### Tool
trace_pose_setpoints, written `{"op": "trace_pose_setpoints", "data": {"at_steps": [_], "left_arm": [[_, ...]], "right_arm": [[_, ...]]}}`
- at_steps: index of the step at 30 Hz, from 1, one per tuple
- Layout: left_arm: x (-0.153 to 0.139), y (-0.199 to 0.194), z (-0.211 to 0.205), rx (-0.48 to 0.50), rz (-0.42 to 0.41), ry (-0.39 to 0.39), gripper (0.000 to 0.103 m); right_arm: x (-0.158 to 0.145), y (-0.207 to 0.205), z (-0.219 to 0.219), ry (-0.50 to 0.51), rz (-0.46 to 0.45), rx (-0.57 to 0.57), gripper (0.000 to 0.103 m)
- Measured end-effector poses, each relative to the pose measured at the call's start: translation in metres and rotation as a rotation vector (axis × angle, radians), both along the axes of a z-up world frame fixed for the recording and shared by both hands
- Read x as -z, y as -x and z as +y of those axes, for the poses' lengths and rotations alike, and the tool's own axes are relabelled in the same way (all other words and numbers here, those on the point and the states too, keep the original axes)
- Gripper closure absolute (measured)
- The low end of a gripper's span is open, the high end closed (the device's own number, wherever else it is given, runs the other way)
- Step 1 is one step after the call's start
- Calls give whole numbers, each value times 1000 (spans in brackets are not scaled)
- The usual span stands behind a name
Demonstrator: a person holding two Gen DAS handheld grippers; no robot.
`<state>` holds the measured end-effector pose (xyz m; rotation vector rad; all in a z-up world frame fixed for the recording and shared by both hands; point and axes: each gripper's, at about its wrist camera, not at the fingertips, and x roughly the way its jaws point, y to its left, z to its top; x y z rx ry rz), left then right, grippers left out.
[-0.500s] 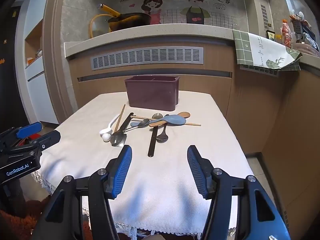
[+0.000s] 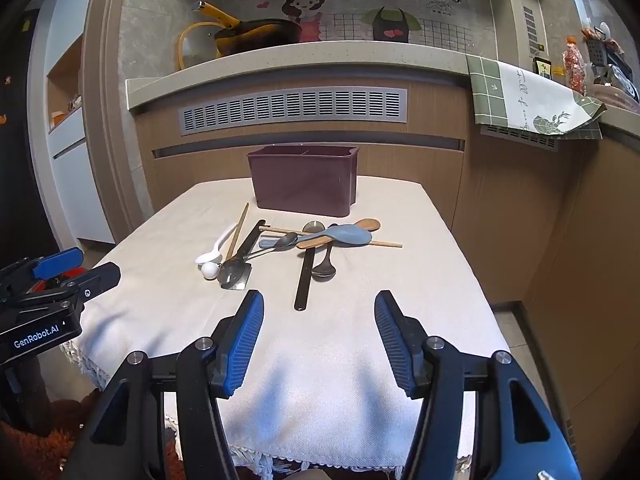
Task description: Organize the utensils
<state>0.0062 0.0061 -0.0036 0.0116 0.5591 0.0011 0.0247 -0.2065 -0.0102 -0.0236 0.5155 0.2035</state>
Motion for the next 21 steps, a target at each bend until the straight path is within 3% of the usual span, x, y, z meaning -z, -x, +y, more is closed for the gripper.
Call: {"op": "trace_pose_setpoints", "data": {"at_steps": [21], "left_arm": [[5, -2, 2, -8, 18, 8, 32]], "right_arm": [[4, -1, -3, -6, 21, 3, 48]]}}
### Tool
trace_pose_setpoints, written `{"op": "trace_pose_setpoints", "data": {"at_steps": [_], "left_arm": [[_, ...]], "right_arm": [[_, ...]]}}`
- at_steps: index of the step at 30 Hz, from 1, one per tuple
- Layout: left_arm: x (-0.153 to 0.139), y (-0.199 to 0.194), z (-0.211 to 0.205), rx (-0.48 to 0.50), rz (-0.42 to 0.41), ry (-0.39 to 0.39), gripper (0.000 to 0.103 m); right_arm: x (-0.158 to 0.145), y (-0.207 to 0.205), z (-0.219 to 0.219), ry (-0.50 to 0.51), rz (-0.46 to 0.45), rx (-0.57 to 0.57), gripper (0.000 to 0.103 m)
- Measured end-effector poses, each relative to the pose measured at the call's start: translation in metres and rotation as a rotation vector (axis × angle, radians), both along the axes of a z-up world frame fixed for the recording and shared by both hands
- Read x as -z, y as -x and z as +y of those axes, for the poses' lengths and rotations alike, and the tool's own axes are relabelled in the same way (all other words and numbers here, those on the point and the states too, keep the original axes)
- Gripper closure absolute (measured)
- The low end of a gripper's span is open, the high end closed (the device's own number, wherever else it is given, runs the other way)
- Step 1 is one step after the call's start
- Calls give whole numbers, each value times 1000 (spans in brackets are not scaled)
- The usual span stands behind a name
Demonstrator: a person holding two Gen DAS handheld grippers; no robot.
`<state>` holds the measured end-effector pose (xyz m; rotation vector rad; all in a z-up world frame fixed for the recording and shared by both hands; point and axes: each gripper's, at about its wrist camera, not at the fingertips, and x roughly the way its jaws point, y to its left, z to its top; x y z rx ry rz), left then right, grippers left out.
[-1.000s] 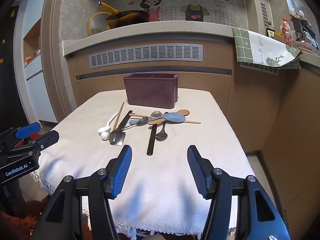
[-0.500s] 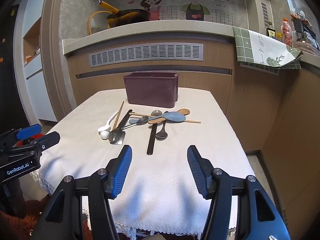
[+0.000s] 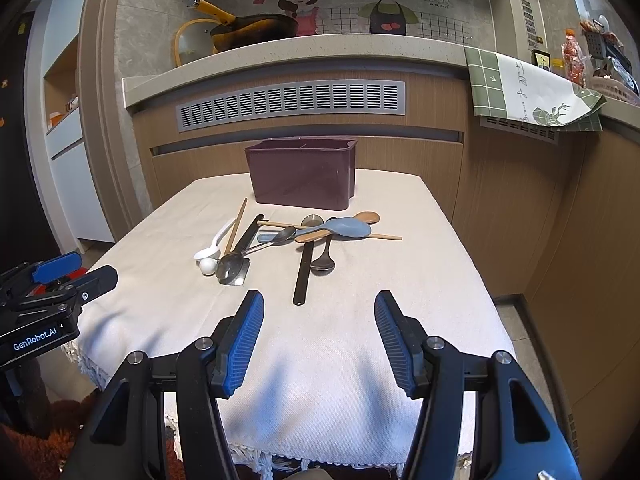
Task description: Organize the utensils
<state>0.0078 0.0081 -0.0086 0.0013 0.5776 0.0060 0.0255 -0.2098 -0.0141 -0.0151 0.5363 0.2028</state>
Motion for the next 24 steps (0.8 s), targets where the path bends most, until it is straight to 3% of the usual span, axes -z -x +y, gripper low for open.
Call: {"op": "trace_pose_setpoints", "data": {"at_steps": [24], "left_arm": [[3, 1, 0, -2, 2, 1, 32]], "right_arm": [[1, 0, -1, -3, 5, -2, 48]]}}
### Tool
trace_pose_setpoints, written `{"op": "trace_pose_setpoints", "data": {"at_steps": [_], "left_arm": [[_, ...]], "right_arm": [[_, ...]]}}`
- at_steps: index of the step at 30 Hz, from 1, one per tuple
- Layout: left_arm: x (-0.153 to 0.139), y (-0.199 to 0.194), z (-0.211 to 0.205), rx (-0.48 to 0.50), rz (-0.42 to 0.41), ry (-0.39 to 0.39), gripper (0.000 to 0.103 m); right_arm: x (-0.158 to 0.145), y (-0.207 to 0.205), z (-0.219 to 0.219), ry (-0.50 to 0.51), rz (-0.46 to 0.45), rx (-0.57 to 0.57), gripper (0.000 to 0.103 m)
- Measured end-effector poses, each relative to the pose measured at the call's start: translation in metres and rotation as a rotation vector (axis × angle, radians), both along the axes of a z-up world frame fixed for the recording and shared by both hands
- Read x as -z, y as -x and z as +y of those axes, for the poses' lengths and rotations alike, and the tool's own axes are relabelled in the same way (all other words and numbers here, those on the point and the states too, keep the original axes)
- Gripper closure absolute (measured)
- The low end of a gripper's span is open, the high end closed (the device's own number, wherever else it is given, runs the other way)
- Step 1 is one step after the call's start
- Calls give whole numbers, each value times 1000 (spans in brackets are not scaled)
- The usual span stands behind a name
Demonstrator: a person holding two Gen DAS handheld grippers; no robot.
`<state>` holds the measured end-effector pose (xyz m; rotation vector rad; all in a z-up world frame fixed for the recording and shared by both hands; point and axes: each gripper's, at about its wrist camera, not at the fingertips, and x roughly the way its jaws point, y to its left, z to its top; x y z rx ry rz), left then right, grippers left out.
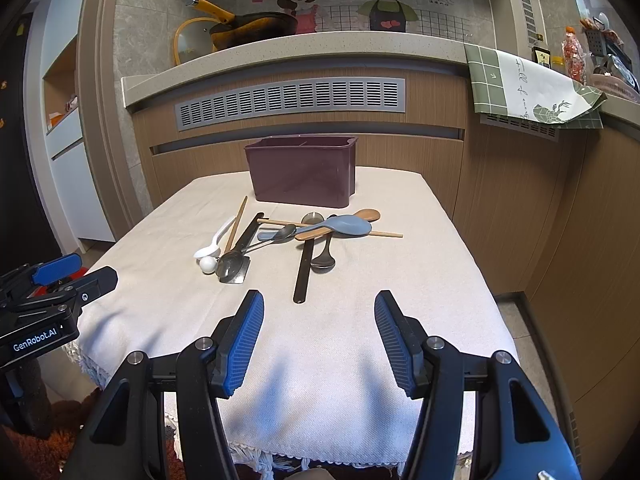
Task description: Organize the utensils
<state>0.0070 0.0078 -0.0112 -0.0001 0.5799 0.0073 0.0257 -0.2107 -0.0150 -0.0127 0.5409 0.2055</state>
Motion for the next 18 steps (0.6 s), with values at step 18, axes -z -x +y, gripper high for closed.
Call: {"op": "trace_pose_setpoints", "data": {"at_steps": [18], "left_arm": [[2, 1, 0, -2, 3, 2, 32]], "right_arm": [[3, -1, 0, -6, 14, 5, 48]]}}
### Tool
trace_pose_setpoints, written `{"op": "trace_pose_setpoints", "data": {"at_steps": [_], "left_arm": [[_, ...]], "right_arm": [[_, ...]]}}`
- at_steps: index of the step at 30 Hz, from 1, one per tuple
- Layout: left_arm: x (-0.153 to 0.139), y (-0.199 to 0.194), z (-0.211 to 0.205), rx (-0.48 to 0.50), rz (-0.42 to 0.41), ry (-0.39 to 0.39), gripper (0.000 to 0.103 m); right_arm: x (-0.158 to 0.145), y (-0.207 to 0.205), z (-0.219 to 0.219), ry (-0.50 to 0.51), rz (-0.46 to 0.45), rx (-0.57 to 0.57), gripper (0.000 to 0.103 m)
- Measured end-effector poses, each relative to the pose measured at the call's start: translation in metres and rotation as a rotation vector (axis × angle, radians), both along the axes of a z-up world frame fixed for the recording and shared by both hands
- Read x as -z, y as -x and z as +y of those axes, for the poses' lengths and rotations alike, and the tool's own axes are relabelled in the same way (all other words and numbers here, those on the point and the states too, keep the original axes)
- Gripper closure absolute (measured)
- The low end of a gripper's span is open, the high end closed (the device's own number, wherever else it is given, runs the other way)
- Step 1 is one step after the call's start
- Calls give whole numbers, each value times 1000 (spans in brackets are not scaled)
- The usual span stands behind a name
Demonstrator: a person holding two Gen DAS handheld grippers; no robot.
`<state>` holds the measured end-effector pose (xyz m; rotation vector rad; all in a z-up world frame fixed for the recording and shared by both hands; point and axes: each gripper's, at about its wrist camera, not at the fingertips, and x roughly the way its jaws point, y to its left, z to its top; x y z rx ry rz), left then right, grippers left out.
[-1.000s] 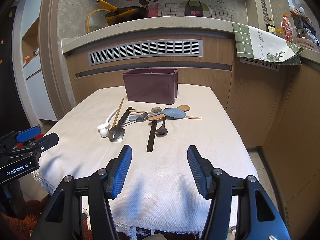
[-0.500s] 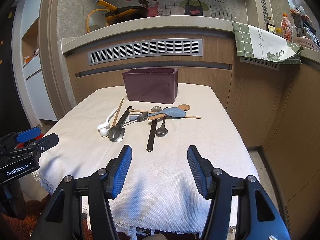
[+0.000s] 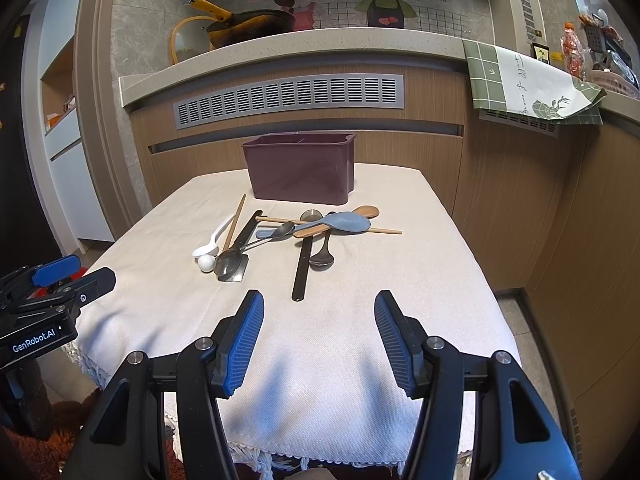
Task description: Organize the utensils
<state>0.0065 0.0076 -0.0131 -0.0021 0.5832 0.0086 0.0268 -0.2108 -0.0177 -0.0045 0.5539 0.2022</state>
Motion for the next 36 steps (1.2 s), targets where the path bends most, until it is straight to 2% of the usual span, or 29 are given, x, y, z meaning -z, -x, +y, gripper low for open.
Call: {"op": "trace_pose_setpoints", "data": {"at_steps": [11, 20, 25, 31, 36], "left_arm": [[1, 0, 0, 1, 3, -1, 32], [2, -14, -2, 33, 45, -5, 32], [-3, -40, -2, 55, 51, 6, 32], [-17, -91, 6, 92, 35, 41, 32], [-26, -144, 30, 129, 62, 160, 31]], "right_arm": [[-1, -1, 0, -2, 7, 3, 48], [-4, -8, 1, 6, 17, -13, 48], [-12, -23, 4, 27, -16, -17, 48], [-24, -63, 7, 64, -27, -32, 51], [-31, -114, 11, 94, 31, -95, 54]]}}
